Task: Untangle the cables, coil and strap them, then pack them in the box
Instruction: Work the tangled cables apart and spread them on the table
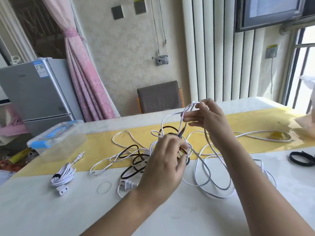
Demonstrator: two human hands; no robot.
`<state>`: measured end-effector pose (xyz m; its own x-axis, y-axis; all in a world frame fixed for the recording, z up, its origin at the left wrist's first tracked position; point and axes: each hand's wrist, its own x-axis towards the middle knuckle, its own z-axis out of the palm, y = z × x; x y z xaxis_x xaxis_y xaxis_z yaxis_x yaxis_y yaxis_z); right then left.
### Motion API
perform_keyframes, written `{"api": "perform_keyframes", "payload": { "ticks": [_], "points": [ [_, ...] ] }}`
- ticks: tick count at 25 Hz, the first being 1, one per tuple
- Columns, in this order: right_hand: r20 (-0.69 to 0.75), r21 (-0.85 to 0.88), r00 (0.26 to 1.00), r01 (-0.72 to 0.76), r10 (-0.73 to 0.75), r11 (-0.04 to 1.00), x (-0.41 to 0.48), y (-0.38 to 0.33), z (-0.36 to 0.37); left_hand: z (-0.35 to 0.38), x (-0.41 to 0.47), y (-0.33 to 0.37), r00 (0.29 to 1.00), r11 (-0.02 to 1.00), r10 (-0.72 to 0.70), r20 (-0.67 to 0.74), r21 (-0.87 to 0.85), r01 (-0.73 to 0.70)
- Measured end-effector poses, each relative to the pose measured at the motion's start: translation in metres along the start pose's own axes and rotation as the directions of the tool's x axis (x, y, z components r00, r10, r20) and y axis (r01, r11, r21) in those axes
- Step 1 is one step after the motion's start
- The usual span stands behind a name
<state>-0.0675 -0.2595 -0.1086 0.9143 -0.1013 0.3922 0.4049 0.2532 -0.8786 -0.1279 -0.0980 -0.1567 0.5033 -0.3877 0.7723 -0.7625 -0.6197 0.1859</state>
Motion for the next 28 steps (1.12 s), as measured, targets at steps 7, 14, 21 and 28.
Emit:
{"api": "perform_keyframes", "payload": {
  "ticks": [7,14,21,28],
  "points": [
    [-0.025,-0.009,0.999,0.038,-0.038,0.999,0.003,-0.004,-0.008,0.011,0.038,-0.035,0.890,0.947,-0.277,0.363,-0.051,0.316],
    [-0.626,-0.238,0.769,-0.032,-0.128,0.971,0.027,0.002,-0.083,-0.014,0.034,-0.096,0.785,0.761,-0.573,0.235,0.508,0.403],
    [-0.636,-0.650,0.770,-0.501,-0.049,0.572,0.029,0.031,-0.117,-0.039,0.045,-0.135,0.750,0.688,-0.659,0.058,0.449,0.570],
    [0.095,-0.860,0.976,0.179,-0.196,0.478,0.012,0.040,-0.008,-0.025,0.038,-0.108,0.820,0.818,-0.540,0.190,0.346,0.459]
  ]
}}
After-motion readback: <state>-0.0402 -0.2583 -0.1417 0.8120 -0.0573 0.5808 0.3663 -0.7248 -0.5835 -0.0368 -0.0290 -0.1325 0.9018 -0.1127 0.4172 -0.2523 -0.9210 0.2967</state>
